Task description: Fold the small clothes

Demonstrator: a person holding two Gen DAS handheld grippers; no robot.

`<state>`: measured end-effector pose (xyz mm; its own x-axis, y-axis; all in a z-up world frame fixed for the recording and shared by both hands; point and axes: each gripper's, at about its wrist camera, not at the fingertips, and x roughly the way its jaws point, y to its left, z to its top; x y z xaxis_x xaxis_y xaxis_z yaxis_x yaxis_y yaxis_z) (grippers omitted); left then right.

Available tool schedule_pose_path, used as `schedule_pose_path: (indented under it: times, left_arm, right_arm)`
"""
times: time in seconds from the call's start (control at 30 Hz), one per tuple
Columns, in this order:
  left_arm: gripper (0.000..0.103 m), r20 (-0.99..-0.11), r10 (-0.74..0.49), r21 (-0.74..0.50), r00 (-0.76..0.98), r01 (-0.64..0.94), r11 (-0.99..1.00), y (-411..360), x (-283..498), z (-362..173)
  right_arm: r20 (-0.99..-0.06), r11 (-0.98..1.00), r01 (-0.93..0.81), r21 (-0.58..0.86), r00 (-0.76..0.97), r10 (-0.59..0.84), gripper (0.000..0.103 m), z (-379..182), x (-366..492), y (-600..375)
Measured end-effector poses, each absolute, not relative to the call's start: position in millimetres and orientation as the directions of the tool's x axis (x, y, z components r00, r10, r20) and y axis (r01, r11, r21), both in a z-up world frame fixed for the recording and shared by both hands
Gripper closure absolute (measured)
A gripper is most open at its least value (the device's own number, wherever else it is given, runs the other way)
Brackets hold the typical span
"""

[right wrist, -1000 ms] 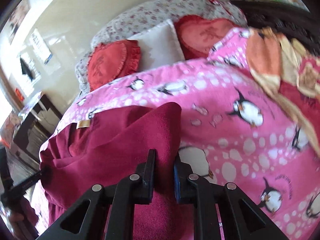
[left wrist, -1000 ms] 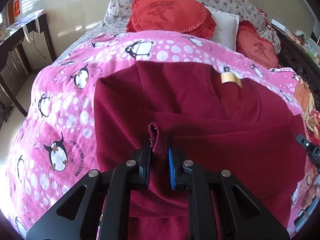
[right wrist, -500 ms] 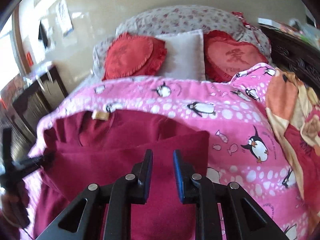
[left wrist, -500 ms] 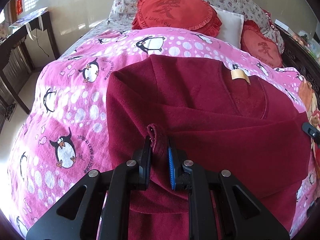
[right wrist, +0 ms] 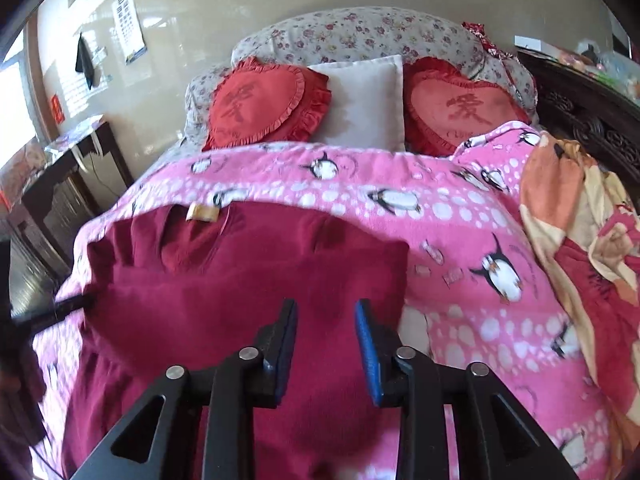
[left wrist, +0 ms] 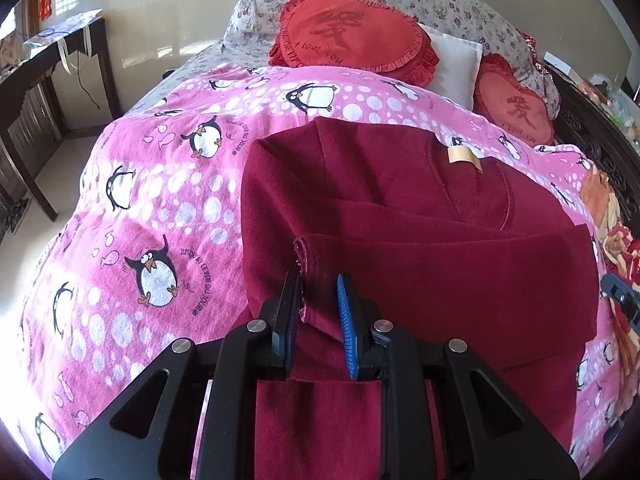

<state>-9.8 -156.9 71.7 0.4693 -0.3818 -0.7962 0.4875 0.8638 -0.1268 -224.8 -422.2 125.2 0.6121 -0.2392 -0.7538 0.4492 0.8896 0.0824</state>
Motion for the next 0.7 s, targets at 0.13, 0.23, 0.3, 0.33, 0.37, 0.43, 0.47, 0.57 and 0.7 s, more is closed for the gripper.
schedule_pose_path:
  times: [0.13, 0.23, 0.3, 0.33, 0.37, 0.43, 0.47, 0.57, 0.7]
  left_arm:
    - [0.077, -0.825, -0.341, -0.097, 0.451, 0.482, 0.871, -163, -11, 49]
    - [0.077, -0.834, -0.326, -0.085, 0.446, 0.479, 0.874, -167, -10, 38]
    - [0.077, -0.833, -0.324, -0.083, 0.449, 0.478, 0.874, -167, -12, 41]
    - [0.077, -0.833, -0.324, -0.082, 0.448, 0.48, 0.873, -166, -13, 42]
    - [0.077, -0.833, -0.324, -0.08, 0.448, 0.482, 0.872, -166, -14, 43]
    - [0.077, -0.832, -0.322, -0.075, 0.452, 0.483, 0.872, -164, -15, 43]
    - [0.077, -0.832, -0.32, -0.074, 0.453, 0.481, 0.874, -164, -16, 43]
    - [0.077, -0.83, -0.31, -0.067, 0.464, 0.47, 0.88, -165, -18, 43]
    - [0.077, -0.834, -0.297, -0.051, 0.465, 0.471, 0.881, -163, -27, 50]
  right_arm:
    - [-0.82, 0.892, 0.45, 0.028, 0.521, -0.237, 0.074, 94, -238, -411]
    - [-0.826, 0.894, 0.447, -0.04, 0.489, -0.282, 0.074, 76, -236, -410]
    - [-0.823, 0.885, 0.465, -0.021, 0.495, -0.279, 0.075, 84, -240, -411]
    - [-0.819, 0.878, 0.478, -0.017, 0.497, -0.287, 0.075, 90, -244, -411]
    - [-0.816, 0.874, 0.485, -0.011, 0.501, -0.289, 0.075, 95, -247, -411]
    - [-0.803, 0.877, 0.479, 0.031, 0.535, -0.264, 0.074, 103, -254, -407]
    - [-0.799, 0.885, 0.463, 0.047, 0.55, -0.245, 0.074, 105, -255, -402]
    - [-0.826, 0.9, 0.436, -0.008, 0.504, -0.252, 0.074, 87, -245, -394]
    - [-0.849, 0.892, 0.451, -0.015, 0.466, -0.25, 0.074, 78, -239, -396]
